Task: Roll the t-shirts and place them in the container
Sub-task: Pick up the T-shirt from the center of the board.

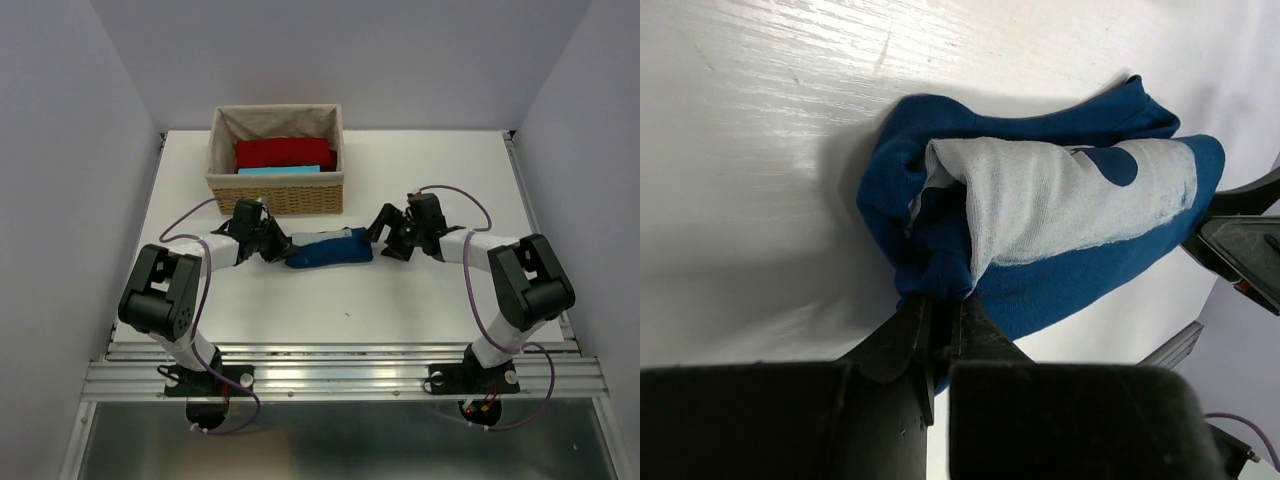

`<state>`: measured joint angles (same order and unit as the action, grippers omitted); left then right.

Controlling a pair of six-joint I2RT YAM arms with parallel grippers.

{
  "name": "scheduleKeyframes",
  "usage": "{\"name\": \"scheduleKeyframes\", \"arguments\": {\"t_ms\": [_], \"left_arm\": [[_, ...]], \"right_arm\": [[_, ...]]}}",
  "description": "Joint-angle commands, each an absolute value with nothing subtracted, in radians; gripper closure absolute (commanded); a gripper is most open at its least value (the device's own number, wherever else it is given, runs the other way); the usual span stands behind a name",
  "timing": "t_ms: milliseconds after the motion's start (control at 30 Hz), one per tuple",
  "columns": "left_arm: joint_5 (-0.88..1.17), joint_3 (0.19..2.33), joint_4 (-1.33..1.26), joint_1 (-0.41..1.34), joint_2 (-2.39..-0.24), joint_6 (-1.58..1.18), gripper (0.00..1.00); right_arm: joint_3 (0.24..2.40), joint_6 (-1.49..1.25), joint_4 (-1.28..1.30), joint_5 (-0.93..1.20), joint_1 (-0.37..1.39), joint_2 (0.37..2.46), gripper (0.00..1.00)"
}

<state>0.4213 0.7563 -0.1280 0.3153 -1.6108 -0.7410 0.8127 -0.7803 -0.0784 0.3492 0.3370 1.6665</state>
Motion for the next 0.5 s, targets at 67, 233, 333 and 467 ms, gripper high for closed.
{"name": "scheduleKeyframes", "arguments": {"t_ms": [67, 233, 333, 467], "left_arm": [[0.410, 0.787, -0.115, 0.298, -1.560, -0.715, 1.00], [0.413, 0.801, -0.114, 0.296, -1.572, -0.712, 1.00], [0.416, 0.805, -0.110, 0.295, -1.575, -0.710, 1.00], [0.425, 0.808, -0.101, 0.293, -1.575, -0.701, 1.00]], "right_arm": [[0.779, -0.834, -0.063, 0.330, 0.339, 1.664, 0.06], [0.726, -0.943, -0.170, 0.393, 0.348, 1.690, 0.07], [0.703, -0.998, -0.228, 0.406, 0.348, 1.707, 0.08], [0.710, -1.035, -0.241, 0.419, 0.368, 1.721, 0.09]]}}
